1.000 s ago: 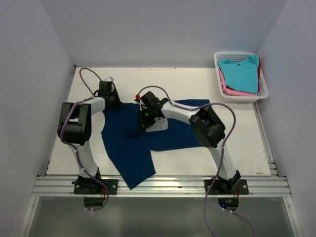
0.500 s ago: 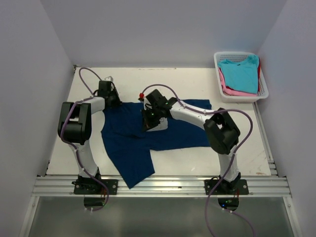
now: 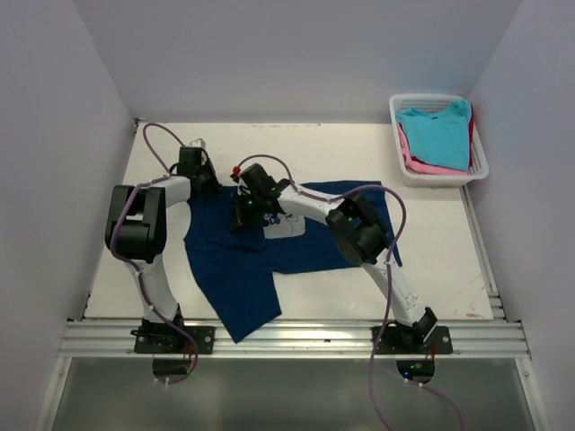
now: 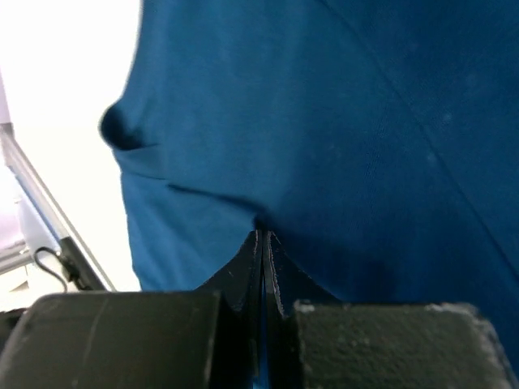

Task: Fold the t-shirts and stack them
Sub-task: Fold the tshirt

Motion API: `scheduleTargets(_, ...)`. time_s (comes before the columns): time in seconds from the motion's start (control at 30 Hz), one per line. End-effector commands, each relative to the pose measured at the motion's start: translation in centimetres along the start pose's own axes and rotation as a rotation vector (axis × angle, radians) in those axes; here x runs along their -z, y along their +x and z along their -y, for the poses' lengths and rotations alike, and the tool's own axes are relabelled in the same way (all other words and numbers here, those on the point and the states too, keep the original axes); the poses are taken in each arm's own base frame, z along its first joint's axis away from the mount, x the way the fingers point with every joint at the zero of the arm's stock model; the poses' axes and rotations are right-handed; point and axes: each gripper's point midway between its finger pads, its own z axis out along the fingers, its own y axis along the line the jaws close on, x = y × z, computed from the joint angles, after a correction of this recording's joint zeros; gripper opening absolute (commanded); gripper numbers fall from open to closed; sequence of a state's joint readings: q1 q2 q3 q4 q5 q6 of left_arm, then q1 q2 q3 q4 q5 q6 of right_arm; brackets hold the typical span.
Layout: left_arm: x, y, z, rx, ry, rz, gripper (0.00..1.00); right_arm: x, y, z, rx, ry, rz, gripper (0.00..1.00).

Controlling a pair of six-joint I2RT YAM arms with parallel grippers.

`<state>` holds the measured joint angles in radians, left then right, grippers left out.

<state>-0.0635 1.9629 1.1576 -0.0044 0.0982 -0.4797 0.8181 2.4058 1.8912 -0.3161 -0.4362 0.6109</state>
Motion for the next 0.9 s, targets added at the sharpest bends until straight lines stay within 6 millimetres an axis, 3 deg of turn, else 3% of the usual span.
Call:
scheduleTargets(0.0, -1.1, 3.9, -3.1, 0.020, -0.090, -0.109, 0.00, -0.4, -1.5, -3.3, 0.009, -0.068, 0.045, 0.00)
scheduleTargets(0.23, -1.0, 3.7, -3.2, 0.017, -0.092, -0.105, 0.00, -0.2, 0.4, -3.4, 0.012, -0.094, 0.010, 0.00)
scheduleTargets(0.27, -1.0, 3.7, -3.1, 0.017, -0.091, -0.105, 0.00, -0.3, 1.4, -3.1, -0.001, -0.097, -0.013, 0.00)
scheduleTargets(0.37, -1.1, 3.7, -3.2, 0.017, -0.093, -0.106, 0.00, 0.8, 2.4, -5.3, 0.013, -0.204, -0.045, 0.00)
scheduleTargets(0.57, -0.9, 3.6, -3.2, 0.013, -0.097, -0.105, 0.00, 3.2, 7.6, -10.2, 0.073, -0.433, -0.227, 0.00)
scheduleTargets(0.6, -0.8, 3.6, -3.2, 0.013, -0.096, -0.103, 0.00, 3.6, 9.3, -10.9, 0.085, -0.470, -0.274, 0.00)
scheduleTargets(0.7, -0.7, 3.6, -3.2, 0.013, -0.098, -0.103, 0.00, 5.1, 11.4, -12.4, 0.108, -0.556, -0.324, 0.00)
scheduleTargets(0.87, -0.4, 3.4, -3.2, 0.009, -0.098, -0.097, 0.00, 7.5, 12.5, -14.3, 0.061, -0.703, -0.341, 0.00)
